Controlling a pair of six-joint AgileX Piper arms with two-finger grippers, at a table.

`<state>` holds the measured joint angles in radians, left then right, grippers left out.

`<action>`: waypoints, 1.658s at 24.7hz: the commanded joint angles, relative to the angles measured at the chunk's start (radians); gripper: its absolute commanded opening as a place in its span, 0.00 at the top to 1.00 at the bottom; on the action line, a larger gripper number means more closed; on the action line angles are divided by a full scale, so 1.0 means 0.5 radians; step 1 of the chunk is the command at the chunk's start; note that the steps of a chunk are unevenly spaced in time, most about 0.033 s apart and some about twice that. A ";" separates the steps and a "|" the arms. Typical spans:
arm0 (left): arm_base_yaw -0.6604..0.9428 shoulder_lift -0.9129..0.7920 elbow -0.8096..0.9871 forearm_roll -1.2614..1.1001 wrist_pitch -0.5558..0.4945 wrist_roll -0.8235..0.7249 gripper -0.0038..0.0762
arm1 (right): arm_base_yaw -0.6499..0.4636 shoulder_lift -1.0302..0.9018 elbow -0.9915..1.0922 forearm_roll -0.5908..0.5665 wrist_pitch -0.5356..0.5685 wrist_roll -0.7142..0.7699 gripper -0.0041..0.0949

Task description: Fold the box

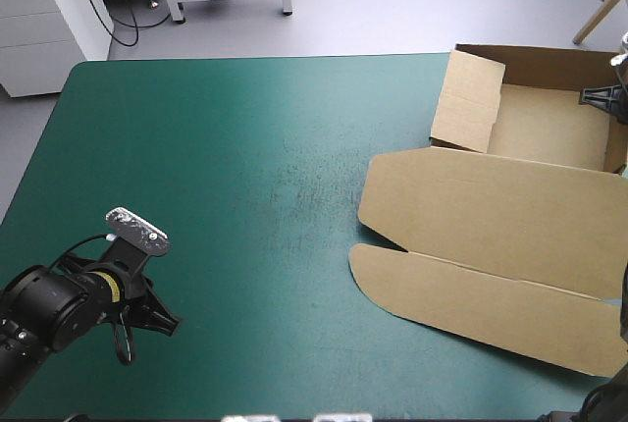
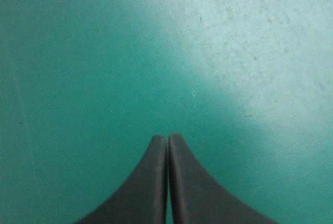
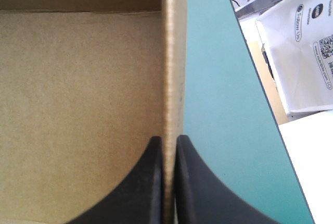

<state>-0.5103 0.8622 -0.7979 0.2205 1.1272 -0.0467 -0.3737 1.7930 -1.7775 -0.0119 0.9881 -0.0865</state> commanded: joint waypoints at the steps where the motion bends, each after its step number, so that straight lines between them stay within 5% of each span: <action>1: -0.014 -0.018 -0.045 0.026 -0.067 -0.020 0.96 | -0.061 -0.122 -0.066 0.060 -0.081 -0.012 0.97; 6: -0.014 -0.018 -0.045 0.003 -0.029 -0.020 0.96 | -0.077 -0.122 -0.066 0.046 -0.068 -0.022 0.88; 13: -0.014 -0.018 -0.045 -0.055 -0.026 -0.020 0.96 | -0.077 -0.122 -0.066 0.061 -0.054 -0.041 0.40; 17: -0.014 -0.018 -0.045 -0.070 -0.051 -0.020 0.96 | -0.077 -0.134 -0.066 0.061 -0.014 -0.041 0.29; 22: -0.014 -0.018 -0.045 -0.070 -0.074 -0.020 0.96 | -0.077 -0.195 -0.066 0.065 -0.015 -0.041 0.30; 26: -0.014 -0.018 -0.045 -0.070 -0.123 -0.020 0.96 | -0.073 -0.283 -0.066 0.159 -0.004 -0.106 0.40; 28: -0.014 -0.018 -0.045 -0.067 -0.146 -0.020 0.96 | -0.073 -0.322 -0.066 0.212 0.028 -0.128 0.53; 32: -0.014 -0.018 -0.045 -0.067 -0.170 -0.020 0.96 | -0.073 -0.373 -0.066 0.463 0.208 -0.271 0.98; 41: -0.014 -0.018 -0.045 -0.104 -0.227 -0.020 0.96 | 0.206 -0.625 -0.066 0.578 0.414 -0.333 0.97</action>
<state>-0.5103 0.8622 -0.7979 0.1633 1.0575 -0.0467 -0.3178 1.5699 -1.7775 0.2548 1.2161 -0.2379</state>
